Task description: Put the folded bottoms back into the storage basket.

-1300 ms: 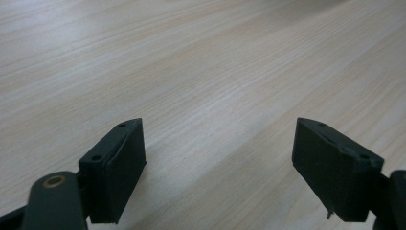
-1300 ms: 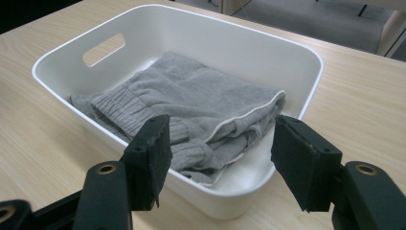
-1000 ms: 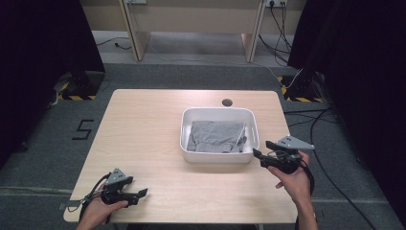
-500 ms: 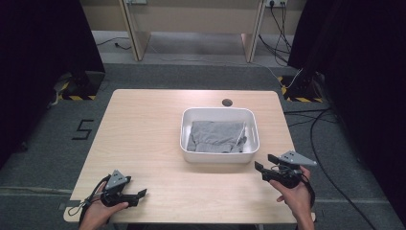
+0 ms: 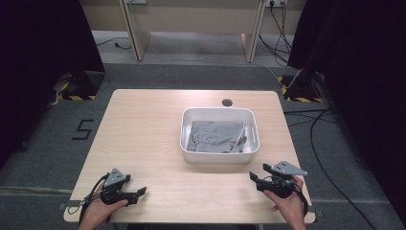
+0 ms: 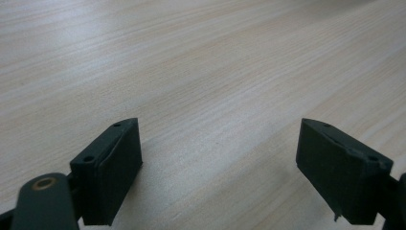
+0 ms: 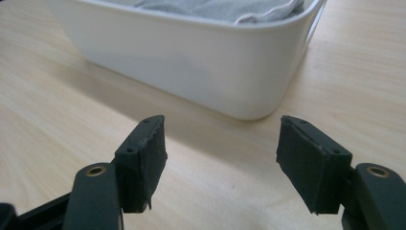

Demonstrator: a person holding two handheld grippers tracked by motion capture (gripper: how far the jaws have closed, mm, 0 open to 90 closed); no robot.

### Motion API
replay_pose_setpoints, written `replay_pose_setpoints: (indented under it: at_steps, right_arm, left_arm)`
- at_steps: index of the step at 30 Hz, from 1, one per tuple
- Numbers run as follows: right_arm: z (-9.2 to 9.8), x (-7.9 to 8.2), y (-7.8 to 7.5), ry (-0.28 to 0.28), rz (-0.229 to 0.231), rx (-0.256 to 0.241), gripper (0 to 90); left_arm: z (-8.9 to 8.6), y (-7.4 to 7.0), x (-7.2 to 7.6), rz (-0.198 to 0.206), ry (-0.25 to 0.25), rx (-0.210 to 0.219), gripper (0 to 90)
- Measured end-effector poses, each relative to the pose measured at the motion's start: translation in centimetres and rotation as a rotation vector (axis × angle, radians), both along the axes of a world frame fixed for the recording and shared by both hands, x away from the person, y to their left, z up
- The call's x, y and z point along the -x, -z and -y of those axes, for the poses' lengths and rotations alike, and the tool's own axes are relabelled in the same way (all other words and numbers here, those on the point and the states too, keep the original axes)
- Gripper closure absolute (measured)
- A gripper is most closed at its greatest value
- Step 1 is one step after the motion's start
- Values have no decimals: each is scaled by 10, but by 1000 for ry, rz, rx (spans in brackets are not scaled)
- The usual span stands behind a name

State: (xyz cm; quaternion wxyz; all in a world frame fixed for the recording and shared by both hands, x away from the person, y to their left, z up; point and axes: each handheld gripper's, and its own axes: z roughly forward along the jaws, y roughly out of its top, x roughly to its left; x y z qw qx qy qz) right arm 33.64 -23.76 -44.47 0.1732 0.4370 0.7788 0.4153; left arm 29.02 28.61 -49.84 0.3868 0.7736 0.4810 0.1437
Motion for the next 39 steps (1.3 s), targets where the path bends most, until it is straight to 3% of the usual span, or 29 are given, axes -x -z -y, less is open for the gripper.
replay_pose_setpoints:
  at_steps: [7, 19, 33, 39]
  right_arm:
    - [-2, 6, 6, -3, -12, 20, 345]
    - [-12, 18, 13, -32, -24, 65, 326]
    - [-10, 33, 23, -42, -39, 88, 275]
    - [-8, 42, 25, -33, -27, 147, 273]
  left_arm:
    - [8, 0, 2, 19, 14, -90, 141]
    - [6, 0, 2, 17, 16, -86, 142]
    - [6, 0, 2, 17, 15, -85, 143]
    - [6, 0, 2, 17, 15, -85, 143]
